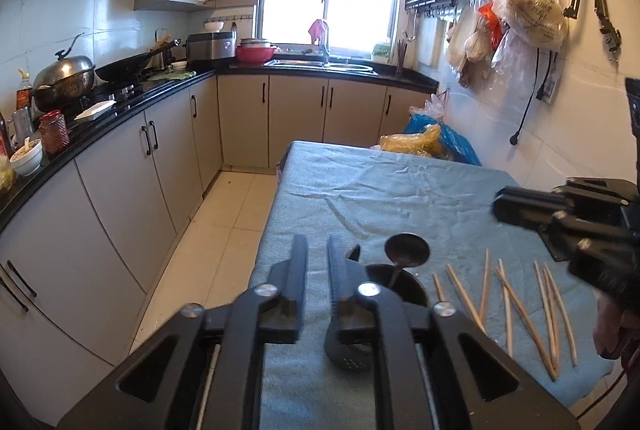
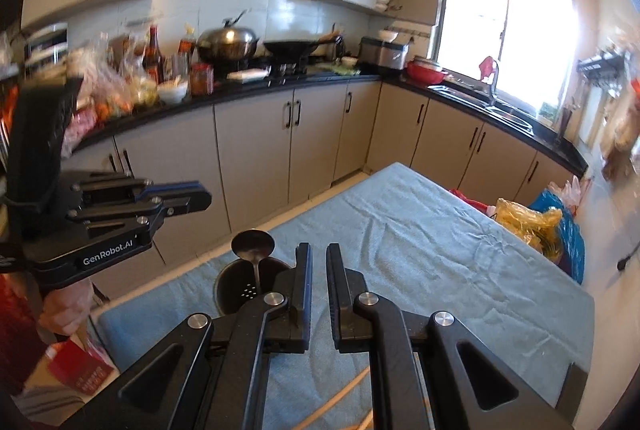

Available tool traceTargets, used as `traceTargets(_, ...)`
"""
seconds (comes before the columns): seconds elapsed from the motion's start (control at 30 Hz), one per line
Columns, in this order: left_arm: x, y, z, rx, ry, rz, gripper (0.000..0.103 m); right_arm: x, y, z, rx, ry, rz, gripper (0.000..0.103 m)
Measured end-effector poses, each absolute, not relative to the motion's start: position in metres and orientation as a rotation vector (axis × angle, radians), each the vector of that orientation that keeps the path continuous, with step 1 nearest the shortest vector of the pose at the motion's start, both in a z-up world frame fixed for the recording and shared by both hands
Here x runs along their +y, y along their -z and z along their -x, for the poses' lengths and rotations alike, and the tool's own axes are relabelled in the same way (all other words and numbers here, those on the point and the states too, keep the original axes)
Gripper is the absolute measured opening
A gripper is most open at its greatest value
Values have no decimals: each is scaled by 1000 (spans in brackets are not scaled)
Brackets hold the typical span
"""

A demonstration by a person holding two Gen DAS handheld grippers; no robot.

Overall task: Organize utensils
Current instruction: 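Lower both spoons into the black holder and open both tools, then move the left tool to a wooden chopstick and close on it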

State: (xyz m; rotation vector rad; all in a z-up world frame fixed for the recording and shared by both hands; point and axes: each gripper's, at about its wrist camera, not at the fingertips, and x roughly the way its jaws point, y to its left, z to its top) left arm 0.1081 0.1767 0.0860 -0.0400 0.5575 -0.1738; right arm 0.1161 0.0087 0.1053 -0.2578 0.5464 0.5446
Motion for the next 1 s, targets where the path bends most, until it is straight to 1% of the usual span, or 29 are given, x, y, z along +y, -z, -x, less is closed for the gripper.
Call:
traceTargets(0.03, 175, -87, -101, 547, 172, 41, 23, 0, -108, -109, 535, -536, 231, 8)
traceTargets(0.07, 171, -89, -92, 534, 179, 39, 27, -7, -110, -103, 528, -533, 209, 8)
traceTargets(0.17, 159, -90, -74, 523, 197, 32, 27, -34, -114, -83, 505, -513, 136, 10)
traceTargets(0.3, 139, -88, -53, 530, 254, 56, 30, -79, -112, -57, 485, -449, 26, 28)
traceTargets(0.37, 129, -83, -46, 541, 284, 62, 35, -99, -108, -43, 476, -405, -6, 36)
traceTargets(0.43, 113, -76, -39, 561, 300, 41, 38, -120, -100, -26, 474, -345, -22, 49)
traceTargets(0.47, 106, -72, -36, 573, 309, 38, 40, -128, -96, -20, 475, -317, -26, 53)
traceTargets(0.53, 88, -63, -30, 611, 339, 30, 45, -151, -86, -4, 483, -253, -53, 64)
traceTargets(0.57, 79, -58, -28, 624, 348, 21, 49, -162, -82, 1, 490, -232, -70, 66)
traceTargets(0.6, 69, -53, -25, 636, 349, 6, 51, -175, -76, 7, 502, -198, -90, 69)
traceTargets(0.7, 52, -44, -24, 673, 355, -14, 57, -213, -63, 20, 542, -92, -130, 71)
traceTargets(0.77, 38, -37, -24, 708, 368, -17, 67, -237, -56, 25, 566, -30, -161, 71)
traceTargets(0.83, 30, -32, -24, 735, 370, -9, 74, -257, -48, 28, 596, 27, -188, 71)
traceTargets(1.0, 9, -20, -20, 783, 363, -55, 75, -277, -26, 33, 655, 38, -213, 71)
